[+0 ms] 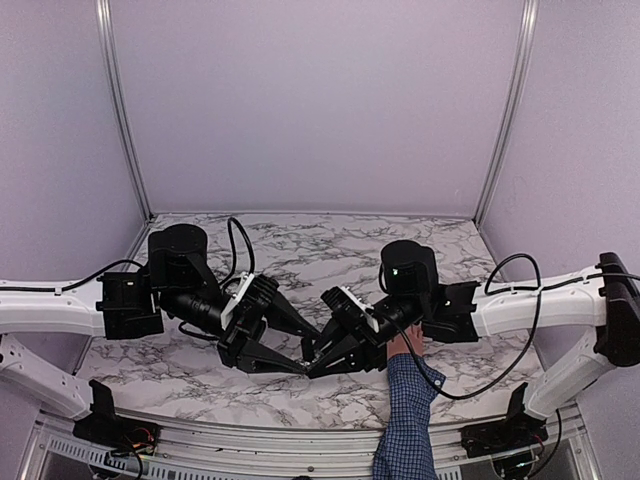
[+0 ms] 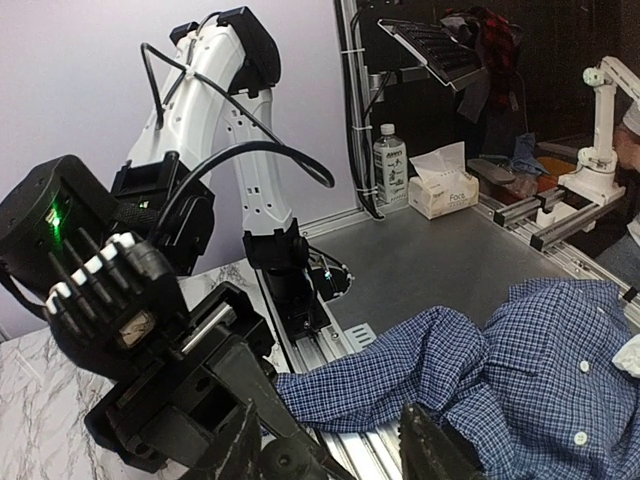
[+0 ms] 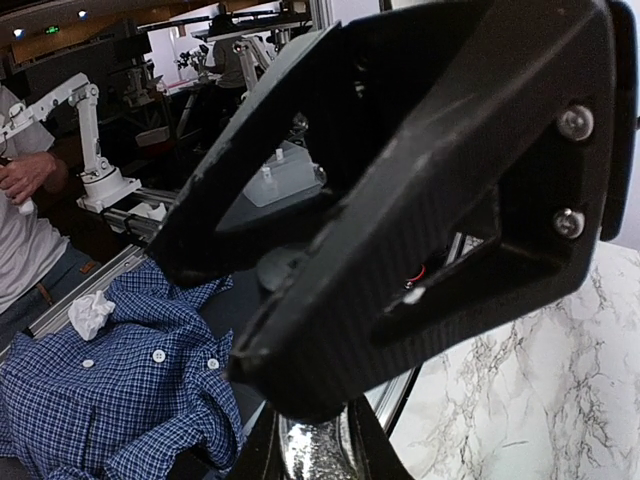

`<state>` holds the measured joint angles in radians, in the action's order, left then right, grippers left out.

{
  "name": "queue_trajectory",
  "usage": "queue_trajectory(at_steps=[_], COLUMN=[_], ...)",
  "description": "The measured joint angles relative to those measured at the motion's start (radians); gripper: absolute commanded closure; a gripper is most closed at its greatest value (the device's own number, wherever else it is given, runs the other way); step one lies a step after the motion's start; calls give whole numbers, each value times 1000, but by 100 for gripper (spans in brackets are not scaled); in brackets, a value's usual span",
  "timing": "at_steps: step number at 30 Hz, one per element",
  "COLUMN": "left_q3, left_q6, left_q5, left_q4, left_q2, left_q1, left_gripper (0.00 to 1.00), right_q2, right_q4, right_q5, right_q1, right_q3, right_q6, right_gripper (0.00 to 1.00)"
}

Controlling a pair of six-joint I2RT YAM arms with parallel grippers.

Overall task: Paint the nails
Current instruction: Unscrew the cap of the nail polish bottle.

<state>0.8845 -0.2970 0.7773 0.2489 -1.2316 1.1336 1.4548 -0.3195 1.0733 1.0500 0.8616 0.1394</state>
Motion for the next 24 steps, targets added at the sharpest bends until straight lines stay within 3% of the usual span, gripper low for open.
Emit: queue_trajectory(at_steps=[13,24], left_q3=[6,5], left_q6=[1,32], left_q5=[-16,-132], left_q4=[0,0], left_q2=[-18,1], left_q1=[13,14], left_gripper=[100,100], right_q2=[10,-25], right_q4=[9,3], right_q5=[20,-79], right_q1=[8,-3], right_q3=[5,-10], right_q6=[20,23], right_gripper=[100,100])
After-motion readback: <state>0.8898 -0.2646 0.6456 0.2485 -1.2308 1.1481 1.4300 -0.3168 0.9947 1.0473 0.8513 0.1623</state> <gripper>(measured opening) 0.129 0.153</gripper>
